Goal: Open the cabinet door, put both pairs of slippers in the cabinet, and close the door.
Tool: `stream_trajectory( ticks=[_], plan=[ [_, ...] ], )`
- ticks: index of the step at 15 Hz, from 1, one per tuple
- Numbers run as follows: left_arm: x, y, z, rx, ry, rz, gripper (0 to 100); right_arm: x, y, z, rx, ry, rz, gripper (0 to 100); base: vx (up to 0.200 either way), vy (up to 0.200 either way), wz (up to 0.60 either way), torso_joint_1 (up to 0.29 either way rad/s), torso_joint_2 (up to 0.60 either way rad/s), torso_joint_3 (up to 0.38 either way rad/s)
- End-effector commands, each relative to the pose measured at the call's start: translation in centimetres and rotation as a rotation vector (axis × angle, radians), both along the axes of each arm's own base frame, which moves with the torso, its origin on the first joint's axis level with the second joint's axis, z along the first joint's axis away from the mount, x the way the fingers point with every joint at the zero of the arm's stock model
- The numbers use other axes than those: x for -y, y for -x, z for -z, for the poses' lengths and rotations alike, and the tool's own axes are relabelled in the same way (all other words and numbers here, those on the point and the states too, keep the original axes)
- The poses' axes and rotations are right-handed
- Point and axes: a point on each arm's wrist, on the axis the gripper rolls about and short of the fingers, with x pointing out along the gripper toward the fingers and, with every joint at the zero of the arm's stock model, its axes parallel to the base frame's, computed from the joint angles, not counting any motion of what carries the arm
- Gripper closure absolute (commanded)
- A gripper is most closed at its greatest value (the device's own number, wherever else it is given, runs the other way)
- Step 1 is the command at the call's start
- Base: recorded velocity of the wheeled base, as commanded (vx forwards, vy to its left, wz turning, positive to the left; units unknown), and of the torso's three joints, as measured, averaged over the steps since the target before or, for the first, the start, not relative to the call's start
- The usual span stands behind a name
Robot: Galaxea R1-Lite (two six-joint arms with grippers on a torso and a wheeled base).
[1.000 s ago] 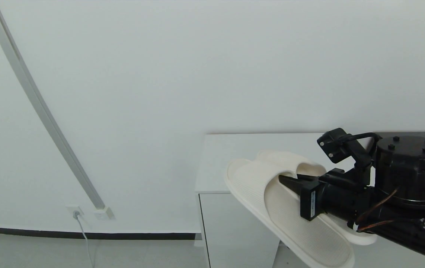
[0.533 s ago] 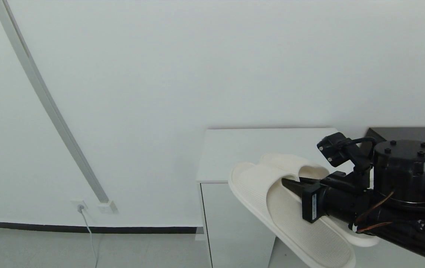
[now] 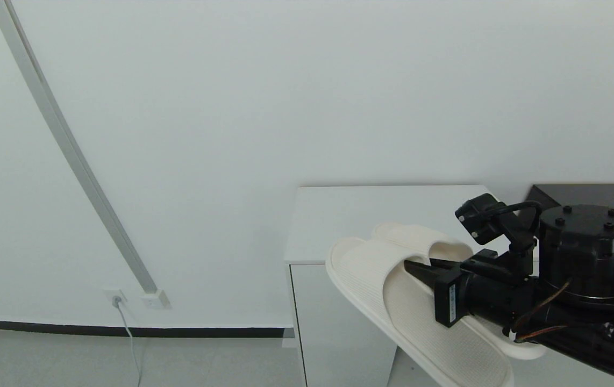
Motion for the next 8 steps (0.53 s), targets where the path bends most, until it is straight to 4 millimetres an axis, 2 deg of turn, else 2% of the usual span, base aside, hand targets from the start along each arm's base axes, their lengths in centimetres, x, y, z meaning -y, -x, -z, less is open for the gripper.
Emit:
stream_trajectory(
  ticks=[1, 8],
  plan=[
    [0.00, 0.00, -0.04, 0.000, 0.000, 0.000, 100, -0.20, -0.14, 0.31, -0.009, 0.008, -0.002, 100, 0.000, -0.200, 0.00, 0.002, 0.01, -0.002],
    [0.00, 0.00, -0.04, 0.000, 0.000, 0.001, 100, -0.32, -0.27, 0.71, -0.020, 0.018, -0.004, 100, 0.000, -0.200, 0.00, 0.005, 0.00, 0.002]
  ],
)
